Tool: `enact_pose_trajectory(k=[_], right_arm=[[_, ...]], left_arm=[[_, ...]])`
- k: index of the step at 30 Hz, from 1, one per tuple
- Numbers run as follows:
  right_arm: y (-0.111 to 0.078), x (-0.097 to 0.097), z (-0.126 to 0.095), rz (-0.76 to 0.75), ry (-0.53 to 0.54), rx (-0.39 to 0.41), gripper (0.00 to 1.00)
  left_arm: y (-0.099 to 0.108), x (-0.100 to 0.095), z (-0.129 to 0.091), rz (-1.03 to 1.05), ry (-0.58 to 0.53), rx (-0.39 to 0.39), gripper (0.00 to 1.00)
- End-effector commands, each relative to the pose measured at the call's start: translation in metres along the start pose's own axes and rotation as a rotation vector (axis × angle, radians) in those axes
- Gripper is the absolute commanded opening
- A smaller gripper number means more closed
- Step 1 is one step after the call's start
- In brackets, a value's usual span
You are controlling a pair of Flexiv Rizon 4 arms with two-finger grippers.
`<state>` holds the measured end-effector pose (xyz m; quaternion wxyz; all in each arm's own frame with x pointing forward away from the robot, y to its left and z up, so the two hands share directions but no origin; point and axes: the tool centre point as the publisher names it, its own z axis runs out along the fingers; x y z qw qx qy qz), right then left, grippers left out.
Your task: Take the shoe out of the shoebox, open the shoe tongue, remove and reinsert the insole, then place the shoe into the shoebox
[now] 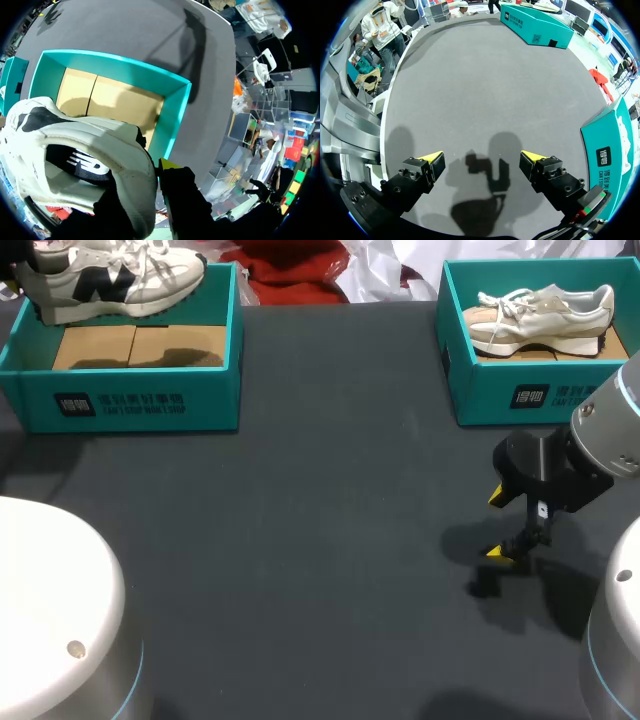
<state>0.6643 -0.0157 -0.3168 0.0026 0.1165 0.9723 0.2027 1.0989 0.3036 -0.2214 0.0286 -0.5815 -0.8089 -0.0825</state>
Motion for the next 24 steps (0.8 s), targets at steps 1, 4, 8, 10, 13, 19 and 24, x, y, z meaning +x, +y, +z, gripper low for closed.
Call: enact_pose_trajectory(k=[1,4,8,10,13,19,24], right_arm=[[0.0,0.002,0.0,0.001,-0.004,0.002,1.0],[0.0,0.002,0.0,0.001,-0.004,0.002,1.0],[0.0,0.002,0.0,0.001,-0.004,0.002,1.0],[0.0,0.002,0.0,0.001,-0.004,0.002,1.0],[0.0,0.002,0.0,0.001,-0.004,0.002,1.0],[0.0,0.002,0.0,0.001,-0.004,0.002,1.0],[0.0,0.002,0.0,0.001,-0.004,0.002,1.0]], left_arm=[[0.002,0.0,-0.003,0.002,0.001,0.006,0.0],[0.001,-0.002,0.001,0.015,0.0,0.016,0.0],[-0.002,-0.008,0.012,0.036,0.021,0.037,0.0],[-0.003,-0.01,0.018,0.046,0.03,0.043,0.0],[-0.003,-0.011,0.025,0.059,0.039,0.048,0.0],[-0.009,-0.006,0.038,0.122,0.058,0.047,0.0],[-0.01,-0.002,0.039,0.148,0.061,0.04,0.0]])
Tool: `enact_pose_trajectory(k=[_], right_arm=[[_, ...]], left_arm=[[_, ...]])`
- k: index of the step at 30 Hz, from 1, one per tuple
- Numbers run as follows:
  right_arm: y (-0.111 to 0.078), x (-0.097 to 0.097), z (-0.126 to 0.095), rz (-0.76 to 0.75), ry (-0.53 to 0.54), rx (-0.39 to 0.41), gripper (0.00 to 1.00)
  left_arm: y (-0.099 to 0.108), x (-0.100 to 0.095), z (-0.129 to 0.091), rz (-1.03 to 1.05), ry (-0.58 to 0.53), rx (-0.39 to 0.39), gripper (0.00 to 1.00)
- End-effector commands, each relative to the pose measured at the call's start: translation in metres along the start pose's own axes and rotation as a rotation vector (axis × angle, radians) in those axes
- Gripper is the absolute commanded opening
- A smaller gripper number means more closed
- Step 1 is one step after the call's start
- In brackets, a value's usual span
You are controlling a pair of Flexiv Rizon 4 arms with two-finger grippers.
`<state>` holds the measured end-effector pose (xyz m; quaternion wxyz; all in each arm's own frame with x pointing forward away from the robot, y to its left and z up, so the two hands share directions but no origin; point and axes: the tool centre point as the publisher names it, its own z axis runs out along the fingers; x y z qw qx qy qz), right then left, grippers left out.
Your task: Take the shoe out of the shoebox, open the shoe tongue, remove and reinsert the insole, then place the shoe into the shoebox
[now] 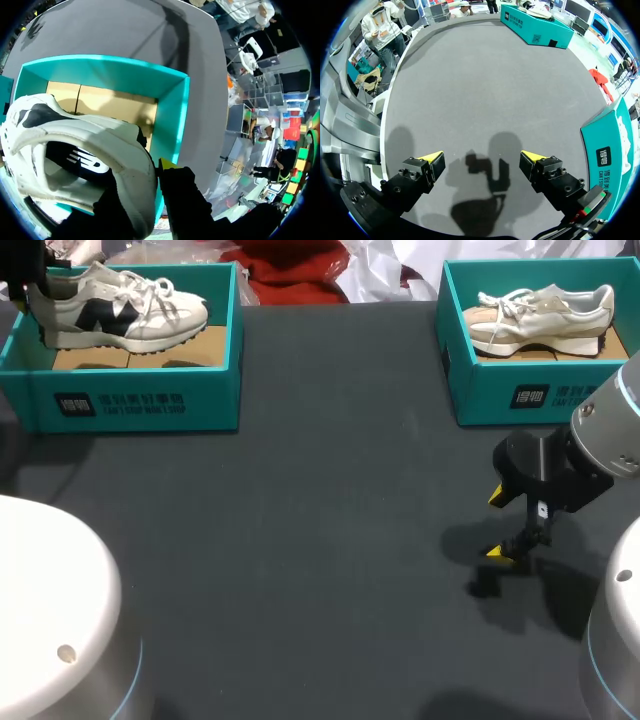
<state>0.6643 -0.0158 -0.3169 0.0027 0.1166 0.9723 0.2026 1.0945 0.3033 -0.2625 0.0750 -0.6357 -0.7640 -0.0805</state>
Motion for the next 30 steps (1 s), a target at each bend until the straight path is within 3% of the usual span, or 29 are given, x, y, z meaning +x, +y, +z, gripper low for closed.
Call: enact_pose_trajectory(k=[1,9,16,30], right_arm=[[0.0,0.002,0.0,0.001,-0.004,0.002,1.0],[0.0,0.002,0.0,0.001,-0.004,0.002,1.0],[0.0,0.002,0.0,0.001,-0.004,0.002,1.0],[0.0,0.002,0.0,0.001,-0.004,0.002,1.0]], left_arm=[[-0.002,0.002,-0.001,0.0,-0.005,-0.007,0.0],[-0.002,0.002,-0.001,0.0,-0.005,-0.007,0.0],[-0.005,-0.01,0.022,0.005,0.036,0.05,0.0],[-0.018,-0.005,0.039,0.042,0.059,0.104,0.0]])
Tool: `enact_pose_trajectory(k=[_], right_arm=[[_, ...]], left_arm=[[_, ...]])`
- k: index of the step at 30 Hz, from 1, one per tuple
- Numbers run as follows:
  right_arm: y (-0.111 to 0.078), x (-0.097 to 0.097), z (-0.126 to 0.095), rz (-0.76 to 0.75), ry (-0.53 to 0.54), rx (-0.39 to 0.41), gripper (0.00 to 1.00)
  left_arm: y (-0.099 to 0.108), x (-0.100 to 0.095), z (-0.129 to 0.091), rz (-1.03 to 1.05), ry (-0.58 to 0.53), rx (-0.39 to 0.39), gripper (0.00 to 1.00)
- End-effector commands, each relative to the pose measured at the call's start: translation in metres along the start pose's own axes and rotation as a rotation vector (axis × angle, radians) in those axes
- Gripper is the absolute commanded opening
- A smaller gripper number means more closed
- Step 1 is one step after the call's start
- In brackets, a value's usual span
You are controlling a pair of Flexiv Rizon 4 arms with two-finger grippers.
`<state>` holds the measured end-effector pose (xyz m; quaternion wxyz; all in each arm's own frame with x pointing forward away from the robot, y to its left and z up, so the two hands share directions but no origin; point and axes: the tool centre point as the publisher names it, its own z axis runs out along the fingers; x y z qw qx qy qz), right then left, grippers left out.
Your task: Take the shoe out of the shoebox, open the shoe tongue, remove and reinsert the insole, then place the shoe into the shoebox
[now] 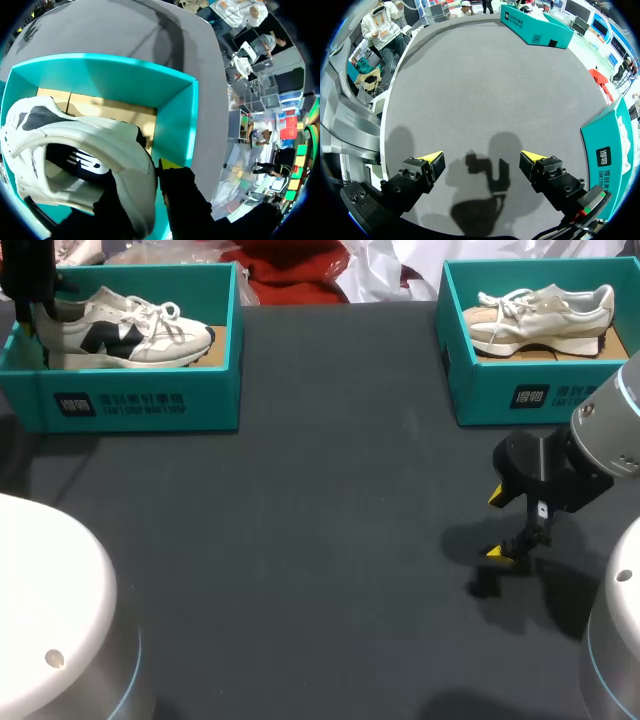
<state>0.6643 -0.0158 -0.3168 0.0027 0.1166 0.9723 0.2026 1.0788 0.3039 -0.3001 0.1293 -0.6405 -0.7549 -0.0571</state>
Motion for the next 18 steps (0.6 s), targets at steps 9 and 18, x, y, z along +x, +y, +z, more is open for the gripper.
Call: enact_pose_trajectory(k=[9,18], right_arm=[[0.0,0.002,0.0,0.001,-0.004,0.002,1.0],[0.0,0.002,0.0,0.001,-0.004,0.002,1.0]], left_arm=[[-0.01,-0.005,0.015,0.033,0.024,0.029,0.0],[-0.016,-0.009,0.03,0.018,0.043,0.066,0.0]])
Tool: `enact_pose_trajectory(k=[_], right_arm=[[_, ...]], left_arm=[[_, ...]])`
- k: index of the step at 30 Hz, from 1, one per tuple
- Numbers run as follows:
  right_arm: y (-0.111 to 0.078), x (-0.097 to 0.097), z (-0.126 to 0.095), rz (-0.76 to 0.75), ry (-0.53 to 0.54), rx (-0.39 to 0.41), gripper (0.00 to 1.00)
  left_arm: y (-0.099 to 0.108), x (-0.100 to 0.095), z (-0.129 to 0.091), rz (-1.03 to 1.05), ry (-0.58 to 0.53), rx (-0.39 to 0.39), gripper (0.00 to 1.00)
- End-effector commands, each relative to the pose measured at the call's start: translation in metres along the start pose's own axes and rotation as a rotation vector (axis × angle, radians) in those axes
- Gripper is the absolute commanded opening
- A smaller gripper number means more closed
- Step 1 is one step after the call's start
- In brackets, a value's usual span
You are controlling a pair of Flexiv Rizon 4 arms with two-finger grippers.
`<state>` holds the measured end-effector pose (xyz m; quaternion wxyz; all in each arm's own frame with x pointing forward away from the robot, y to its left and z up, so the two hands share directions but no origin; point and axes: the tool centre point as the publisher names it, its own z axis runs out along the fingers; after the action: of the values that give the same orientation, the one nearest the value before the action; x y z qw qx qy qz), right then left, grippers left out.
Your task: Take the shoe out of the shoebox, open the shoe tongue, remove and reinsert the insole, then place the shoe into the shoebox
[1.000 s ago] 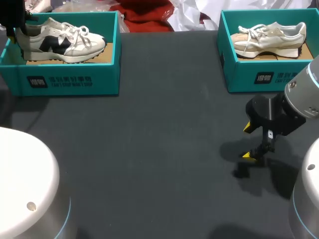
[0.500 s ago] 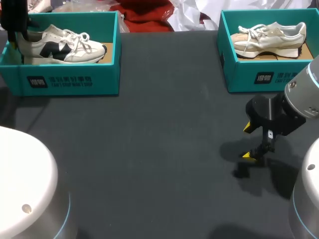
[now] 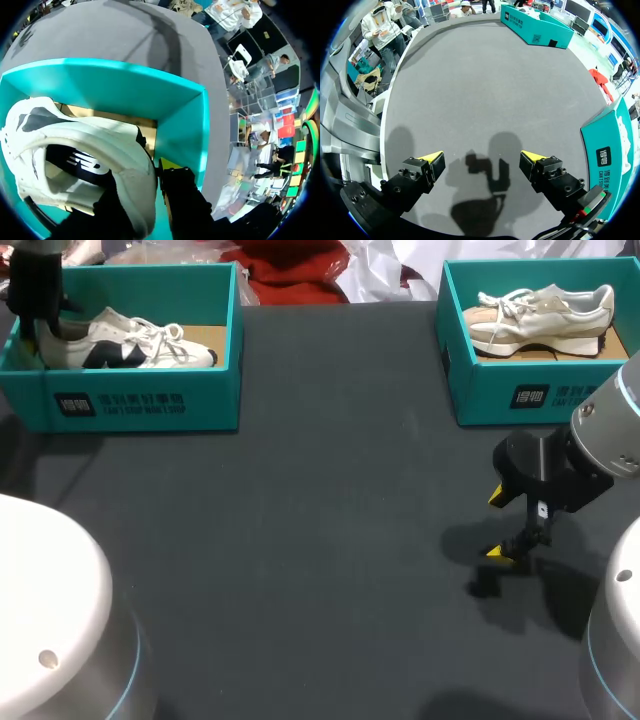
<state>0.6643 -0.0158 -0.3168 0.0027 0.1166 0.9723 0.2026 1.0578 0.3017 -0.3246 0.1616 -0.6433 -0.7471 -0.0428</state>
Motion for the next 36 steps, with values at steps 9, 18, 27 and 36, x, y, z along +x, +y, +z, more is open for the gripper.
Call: enact_pose_trajectory(k=[9,18,27,36], right_arm=[[0.0,0.002,0.0,0.001,-0.004,0.002,1.0],[0.0,0.002,0.0,0.001,-0.004,0.002,1.0],[0.0,0.002,0.0,0.001,-0.004,0.002,1.0],[0.0,0.002,0.0,0.001,-0.004,0.002,1.0]], left_arm=[[-0.002,-0.01,0.012,-0.003,0.007,0.02,0.0],[-0.004,-0.018,0.021,-0.004,0.015,0.024,0.0],[-0.001,-0.025,0.035,-0.008,0.027,0.045,0.0],[0.0,-0.023,0.042,-0.004,0.006,0.061,0.02]])
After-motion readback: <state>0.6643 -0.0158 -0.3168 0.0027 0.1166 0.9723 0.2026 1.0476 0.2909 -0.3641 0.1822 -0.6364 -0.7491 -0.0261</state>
